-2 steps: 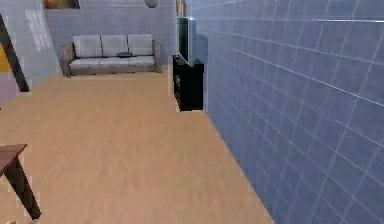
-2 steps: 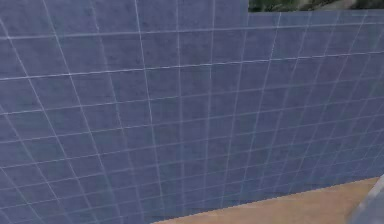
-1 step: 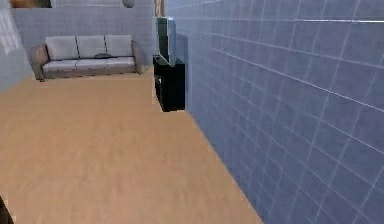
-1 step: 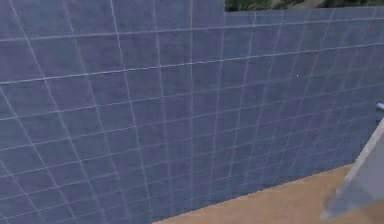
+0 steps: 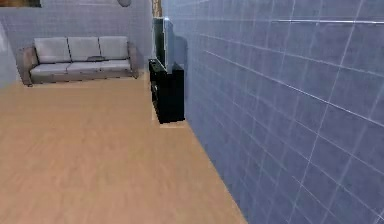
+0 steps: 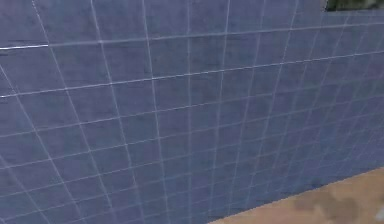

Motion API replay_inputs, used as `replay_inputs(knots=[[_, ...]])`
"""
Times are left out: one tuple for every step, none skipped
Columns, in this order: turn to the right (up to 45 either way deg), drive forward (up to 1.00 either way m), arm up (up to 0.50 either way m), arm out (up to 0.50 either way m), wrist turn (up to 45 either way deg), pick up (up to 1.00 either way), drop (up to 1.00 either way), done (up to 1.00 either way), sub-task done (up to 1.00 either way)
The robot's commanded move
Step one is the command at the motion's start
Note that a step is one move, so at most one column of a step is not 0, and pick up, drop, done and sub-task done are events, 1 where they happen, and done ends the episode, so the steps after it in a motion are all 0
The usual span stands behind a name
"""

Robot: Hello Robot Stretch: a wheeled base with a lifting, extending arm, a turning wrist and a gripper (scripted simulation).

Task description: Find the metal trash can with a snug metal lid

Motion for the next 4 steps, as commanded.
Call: replay_inputs(knots=[[-39.0,0.00,0.00,0.00,0.0,0.00,0.00,0.00,0.00],[0.0,0.45,0.00,0.00,0.0,0.00,0.00,0.00,0.00],[0.0,0.95,0.00,0.00,0.0,0.00,0.00,0.00,0.00],[-15.0,0.00,0.00,0.00,0.0,0.00,0.00,0.00,0.00]])
